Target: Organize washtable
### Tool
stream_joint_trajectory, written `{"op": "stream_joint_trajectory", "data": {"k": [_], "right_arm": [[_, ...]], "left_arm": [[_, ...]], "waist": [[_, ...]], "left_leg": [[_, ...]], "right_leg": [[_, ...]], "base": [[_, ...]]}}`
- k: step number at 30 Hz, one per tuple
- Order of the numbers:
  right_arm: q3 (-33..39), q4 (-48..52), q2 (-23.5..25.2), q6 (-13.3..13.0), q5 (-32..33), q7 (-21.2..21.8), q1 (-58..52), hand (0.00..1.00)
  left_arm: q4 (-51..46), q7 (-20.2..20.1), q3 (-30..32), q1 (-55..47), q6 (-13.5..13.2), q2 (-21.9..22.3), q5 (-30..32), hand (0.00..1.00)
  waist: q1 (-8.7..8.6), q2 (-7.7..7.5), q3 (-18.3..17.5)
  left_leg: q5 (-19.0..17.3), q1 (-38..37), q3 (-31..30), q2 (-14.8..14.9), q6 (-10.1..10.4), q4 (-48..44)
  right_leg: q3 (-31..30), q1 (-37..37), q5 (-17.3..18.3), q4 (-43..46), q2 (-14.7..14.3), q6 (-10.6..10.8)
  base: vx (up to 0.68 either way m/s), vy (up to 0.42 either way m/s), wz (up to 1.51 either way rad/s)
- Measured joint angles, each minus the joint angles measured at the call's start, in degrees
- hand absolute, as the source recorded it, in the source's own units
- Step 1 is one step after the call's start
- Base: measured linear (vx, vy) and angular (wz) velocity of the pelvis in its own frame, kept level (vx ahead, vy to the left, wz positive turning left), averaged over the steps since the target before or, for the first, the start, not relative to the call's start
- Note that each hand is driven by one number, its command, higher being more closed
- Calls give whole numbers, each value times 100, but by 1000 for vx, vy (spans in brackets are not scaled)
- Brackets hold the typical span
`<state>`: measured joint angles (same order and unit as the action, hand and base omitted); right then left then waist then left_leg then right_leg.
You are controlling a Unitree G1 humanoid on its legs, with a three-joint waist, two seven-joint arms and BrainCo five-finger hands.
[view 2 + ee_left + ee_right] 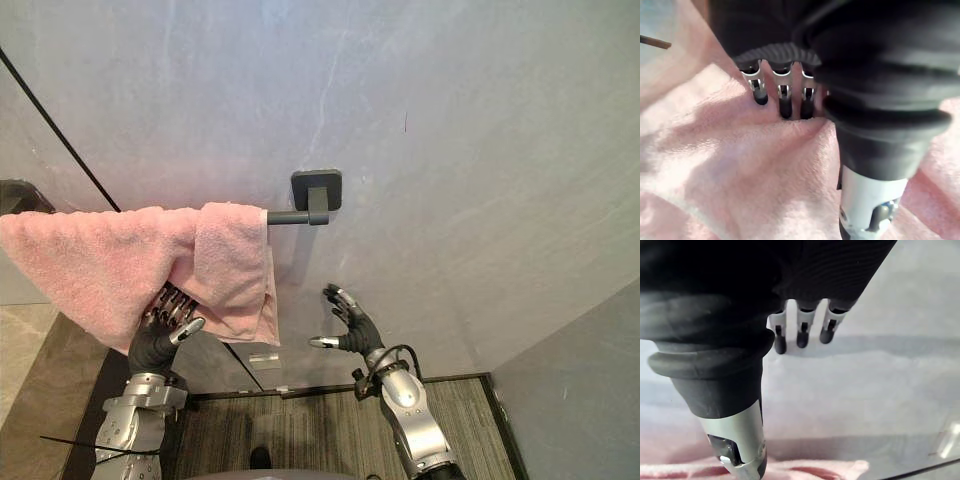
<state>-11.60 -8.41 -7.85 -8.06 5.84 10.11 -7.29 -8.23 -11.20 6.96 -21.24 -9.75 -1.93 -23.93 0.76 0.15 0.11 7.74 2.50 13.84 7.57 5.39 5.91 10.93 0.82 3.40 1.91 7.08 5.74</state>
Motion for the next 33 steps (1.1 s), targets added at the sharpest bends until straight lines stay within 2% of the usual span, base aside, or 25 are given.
{"op": "stream_joint_trajectory", "data": {"k": [4,7,12,17,23,28,30,33], "right_arm": [[267,-358,15,111,-117,-20,-289,0],[282,-863,21,229,-237,-10,-424,0],[782,-1917,182,429,-565,-10,-726,0],[1194,-3113,180,518,-889,-159,-764,0],[1629,-4069,181,694,-1277,-485,-412,0],[1880,-4747,181,742,-1602,-650,-96,0],[2064,-5048,181,859,-1789,-736,-26,0],[2251,-5189,189,960,-1829,-790,-47,0]], "left_arm": [[809,2,-1,23,67,-15,1,0],[1902,12,0,172,218,-93,79,0],[3528,111,7,216,447,-110,731,0],[4682,403,140,286,497,-90,1449,0],[5462,908,506,620,535,-15,1746,0],[5894,1283,693,884,554,78,2044,0],[6033,1448,773,982,574,83,2242,0],[6155,1527,910,1030,581,96,2254,0]], "waist": [[-9,10,8],[-7,15,14],[-7,-1,27],[-5,2,31],[-4,0,52],[3,9,82],[0,16,90],[-16,11,106]], "left_leg": [[-3,0,1,2,0,0],[-11,0,0,3,5,0],[-100,0,47,5,59,0],[-120,-9,61,6,71,0],[-133,-68,52,-2,87,0],[-144,-161,41,-1,100,0],[-144,-168,41,-3,100,1],[-145,-206,36,-6,100,1]], "right_leg": [[-11,-4,3,-6,1,0],[-36,-8,25,-13,1,-3],[-98,-32,74,-15,2,-17],[-104,-20,96,-16,-2,-2],[-63,99,102,-107,-5,-4],[-37,208,108,-125,-8,-9],[-30,215,108,-115,-4,-9],[-28,253,112,-114,-1,-4]], "base": [[0,0,0],[0,0,0],[19,-1,-3],[52,-12,-2],[40,-12,1],[-8,-1,2],[0,0,0],[0,0,0]]}}
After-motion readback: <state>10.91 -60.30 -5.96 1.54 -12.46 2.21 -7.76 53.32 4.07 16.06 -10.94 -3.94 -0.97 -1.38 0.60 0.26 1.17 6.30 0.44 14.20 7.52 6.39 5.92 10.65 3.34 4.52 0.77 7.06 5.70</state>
